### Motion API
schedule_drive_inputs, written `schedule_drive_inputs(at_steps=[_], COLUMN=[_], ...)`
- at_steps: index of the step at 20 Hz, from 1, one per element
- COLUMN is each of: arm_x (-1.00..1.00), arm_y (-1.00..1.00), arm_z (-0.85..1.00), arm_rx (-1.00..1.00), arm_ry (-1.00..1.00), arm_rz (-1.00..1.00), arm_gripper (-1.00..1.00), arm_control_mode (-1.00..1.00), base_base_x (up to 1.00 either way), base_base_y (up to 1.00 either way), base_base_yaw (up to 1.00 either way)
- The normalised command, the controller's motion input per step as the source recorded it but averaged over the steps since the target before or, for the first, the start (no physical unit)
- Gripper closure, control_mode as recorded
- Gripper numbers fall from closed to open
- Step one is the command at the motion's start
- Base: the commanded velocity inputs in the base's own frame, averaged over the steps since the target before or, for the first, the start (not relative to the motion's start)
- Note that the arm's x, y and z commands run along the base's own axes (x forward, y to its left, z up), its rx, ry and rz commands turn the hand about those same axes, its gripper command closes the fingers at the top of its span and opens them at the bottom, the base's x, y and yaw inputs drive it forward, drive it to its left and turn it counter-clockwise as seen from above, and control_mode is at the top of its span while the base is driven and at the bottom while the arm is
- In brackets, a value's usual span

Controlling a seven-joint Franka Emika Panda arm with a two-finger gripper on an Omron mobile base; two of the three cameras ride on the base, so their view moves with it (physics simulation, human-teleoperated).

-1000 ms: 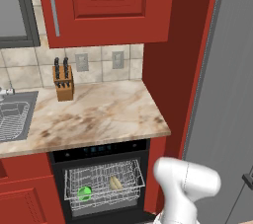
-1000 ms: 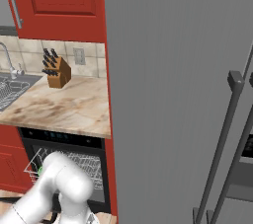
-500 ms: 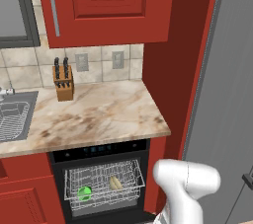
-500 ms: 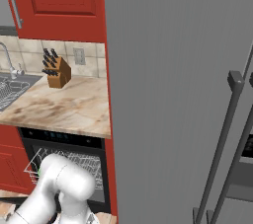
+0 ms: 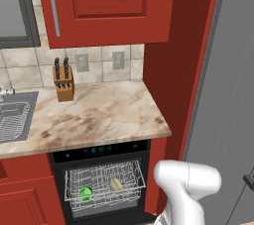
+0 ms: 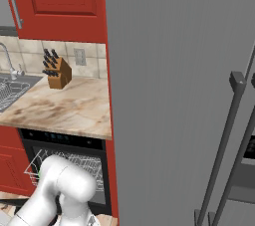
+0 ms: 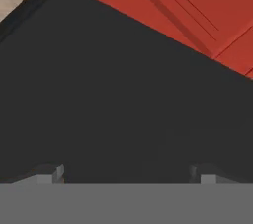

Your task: Pick up the cup and bowl from the counter, place them in the dishwasher, and close the dishwasher door.

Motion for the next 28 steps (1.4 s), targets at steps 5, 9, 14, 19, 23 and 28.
schedule_drive_inputs(at_steps=[5, 9, 14, 19, 23, 28], arm_x=[0.00, 0.09, 0.48, 0.61, 0.74, 0.74], arm_y=[0.14, 0.01, 0.00, 0.00, 0.00, 0.00], arm_z=[-0.99, -0.67, -0.13, 0.12, 0.17, 0.01], arm_rx=[-0.20, -0.16, -0.27, -0.29, -0.26, -0.25], arm_ry=[-0.18, -0.20, -0.21, -0.24, -0.21, -0.18], arm_rz=[0.03, 0.02, 0.02, 0.03, 0.04, 0.03], arm_gripper=[-1.00, -1.00, -1.00, -1.00, -1.00, -1.00], arm_control_mode=[-1.00, -1.00, -1.00, -1.00, -1.00, -1.00], base_base_x=[0.00, 0.00, 0.00, 0.00, 0.00, 0.00], base_base_y=[0.00, 0.00, 0.00, 0.00, 0.00, 0.00], base_base_yaw=[0.00, 0.00, 0.00, 0.00, 0.00, 0.00])
